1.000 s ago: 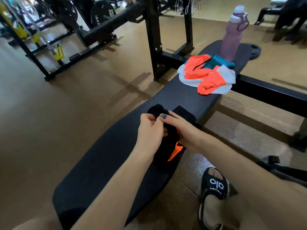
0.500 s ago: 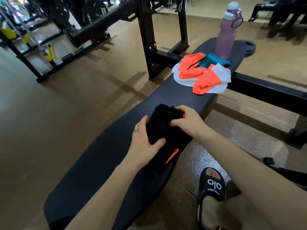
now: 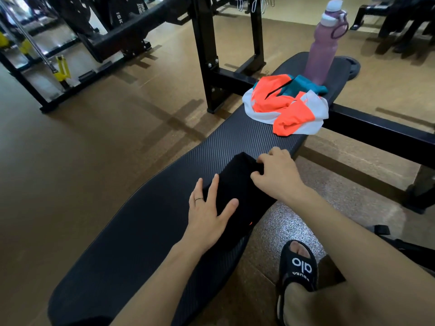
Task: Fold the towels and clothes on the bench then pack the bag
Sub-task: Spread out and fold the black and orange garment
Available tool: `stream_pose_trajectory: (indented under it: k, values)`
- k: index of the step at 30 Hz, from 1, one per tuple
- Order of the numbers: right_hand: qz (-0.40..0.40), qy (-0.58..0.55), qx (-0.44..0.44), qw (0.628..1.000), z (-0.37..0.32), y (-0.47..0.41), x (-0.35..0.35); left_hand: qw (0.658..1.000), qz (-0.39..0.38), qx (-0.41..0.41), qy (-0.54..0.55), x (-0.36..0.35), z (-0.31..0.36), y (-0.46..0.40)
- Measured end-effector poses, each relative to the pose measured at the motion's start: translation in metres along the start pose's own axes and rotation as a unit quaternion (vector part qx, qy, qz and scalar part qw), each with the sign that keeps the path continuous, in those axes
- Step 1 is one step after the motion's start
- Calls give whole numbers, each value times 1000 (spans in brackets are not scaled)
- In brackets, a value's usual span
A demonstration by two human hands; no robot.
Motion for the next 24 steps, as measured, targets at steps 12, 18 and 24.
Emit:
stream_pose_trajectory:
  k: [12,18,24]
  values:
    - [-85,-138,-81,983,11,-2,-17,820,-52,235,520,-10,-23,14]
    - [-135,-218,-146,955,16,7,-27,781,-79,219,579,-3,-9,15]
    - [-157,-357,-213,896,15,31,-34,807,-77,215,545,8,-9,26]
Point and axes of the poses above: each hand's wrist, its own y-axis away from the middle knuckle, its own x-axis out of the back of the hand, z = x × y, the point moved 5 cm from there along -y, towards the middle knuckle, and after that the axes turned 11 degrees about x, right-handed, at the moved point
